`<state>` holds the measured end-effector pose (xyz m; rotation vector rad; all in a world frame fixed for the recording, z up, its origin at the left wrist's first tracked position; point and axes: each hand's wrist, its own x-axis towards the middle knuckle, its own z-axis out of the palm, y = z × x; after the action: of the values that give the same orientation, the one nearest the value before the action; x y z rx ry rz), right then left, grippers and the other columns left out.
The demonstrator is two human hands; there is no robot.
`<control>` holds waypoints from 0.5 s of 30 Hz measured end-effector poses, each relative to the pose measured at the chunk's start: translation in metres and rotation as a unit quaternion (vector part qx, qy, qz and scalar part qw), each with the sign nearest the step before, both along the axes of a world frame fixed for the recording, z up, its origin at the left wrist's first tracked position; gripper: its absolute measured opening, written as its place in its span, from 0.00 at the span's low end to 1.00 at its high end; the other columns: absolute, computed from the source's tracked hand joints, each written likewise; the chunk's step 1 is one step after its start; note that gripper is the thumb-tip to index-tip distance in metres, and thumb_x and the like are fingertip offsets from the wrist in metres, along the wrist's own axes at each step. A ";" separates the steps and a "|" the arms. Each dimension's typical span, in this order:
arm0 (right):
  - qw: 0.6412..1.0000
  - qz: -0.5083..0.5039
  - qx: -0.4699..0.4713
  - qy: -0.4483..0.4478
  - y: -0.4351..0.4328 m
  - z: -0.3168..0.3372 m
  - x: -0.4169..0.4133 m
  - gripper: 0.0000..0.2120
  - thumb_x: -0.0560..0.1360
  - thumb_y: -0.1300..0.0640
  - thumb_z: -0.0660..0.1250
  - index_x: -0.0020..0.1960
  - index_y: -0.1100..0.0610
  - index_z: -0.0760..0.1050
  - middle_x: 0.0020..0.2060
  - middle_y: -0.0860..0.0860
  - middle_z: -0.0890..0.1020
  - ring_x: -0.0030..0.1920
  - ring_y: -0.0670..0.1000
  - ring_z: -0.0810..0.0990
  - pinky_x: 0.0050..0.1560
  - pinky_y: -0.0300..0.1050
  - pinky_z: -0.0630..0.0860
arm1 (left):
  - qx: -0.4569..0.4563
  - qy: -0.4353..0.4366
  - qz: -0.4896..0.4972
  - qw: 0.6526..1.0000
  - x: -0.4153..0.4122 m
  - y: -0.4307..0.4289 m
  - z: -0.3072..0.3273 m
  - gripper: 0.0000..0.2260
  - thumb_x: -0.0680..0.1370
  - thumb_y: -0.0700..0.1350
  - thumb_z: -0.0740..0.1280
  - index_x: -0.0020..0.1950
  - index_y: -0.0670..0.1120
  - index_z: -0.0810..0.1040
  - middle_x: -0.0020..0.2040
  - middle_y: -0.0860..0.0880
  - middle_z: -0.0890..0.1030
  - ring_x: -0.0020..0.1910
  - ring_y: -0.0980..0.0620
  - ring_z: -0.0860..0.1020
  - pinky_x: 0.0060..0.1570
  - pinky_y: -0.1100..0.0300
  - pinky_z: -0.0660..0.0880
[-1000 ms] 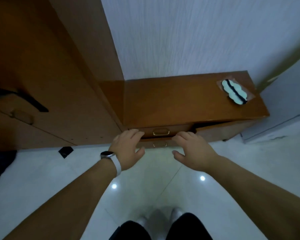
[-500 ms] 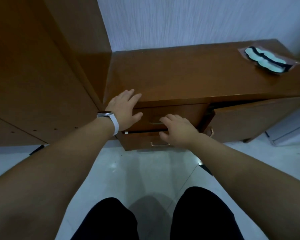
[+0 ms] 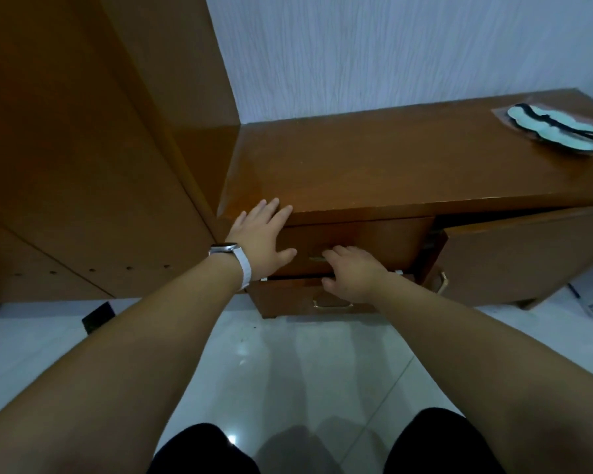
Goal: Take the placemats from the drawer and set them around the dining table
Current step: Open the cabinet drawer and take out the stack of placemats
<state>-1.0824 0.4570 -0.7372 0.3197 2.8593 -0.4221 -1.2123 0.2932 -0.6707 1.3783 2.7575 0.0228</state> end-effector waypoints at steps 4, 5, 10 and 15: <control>1.000 -0.021 0.001 0.007 -0.008 -0.009 0.002 0.27 0.76 0.43 0.60 0.72 0.53 0.65 0.64 0.54 0.72 0.64 0.58 0.70 0.67 0.55 0.68 | 0.016 0.015 0.018 1.000 0.005 0.001 -0.009 0.37 0.75 0.63 0.63 0.79 0.56 0.48 0.80 0.52 0.48 0.78 0.50 0.45 0.75 0.47 0.46; 1.000 -0.023 0.001 0.009 -0.010 -0.010 0.003 0.26 0.76 0.44 0.60 0.71 0.53 0.65 0.63 0.53 0.72 0.64 0.58 0.71 0.67 0.55 0.68 | 0.017 0.009 0.019 1.000 0.004 0.002 -0.007 0.37 0.75 0.62 0.63 0.79 0.56 0.49 0.80 0.52 0.49 0.78 0.50 0.46 0.75 0.47 0.47; 1.000 -0.003 0.009 0.011 -0.021 -0.010 0.018 0.23 0.76 0.43 0.61 0.68 0.51 0.68 0.59 0.51 0.74 0.59 0.55 0.72 0.63 0.53 0.69 | -0.007 -0.018 0.024 1.000 0.002 0.005 0.005 0.38 0.75 0.65 0.64 0.79 0.56 0.50 0.80 0.51 0.51 0.78 0.48 0.49 0.74 0.48 0.52; 1.000 0.007 -0.005 0.025 -0.038 -0.012 0.047 0.19 0.77 0.42 0.59 0.64 0.49 0.70 0.55 0.50 0.74 0.55 0.54 0.73 0.60 0.52 0.68 | -0.020 -0.017 0.026 0.999 0.012 0.004 0.010 0.42 0.73 0.69 0.62 0.79 0.54 0.47 0.80 0.51 0.49 0.78 0.48 0.48 0.74 0.49 0.51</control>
<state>-1.0357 0.4195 -0.7496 0.2896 2.9063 -0.4476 -1.2004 0.2970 -0.6609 1.2854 2.7484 -0.0061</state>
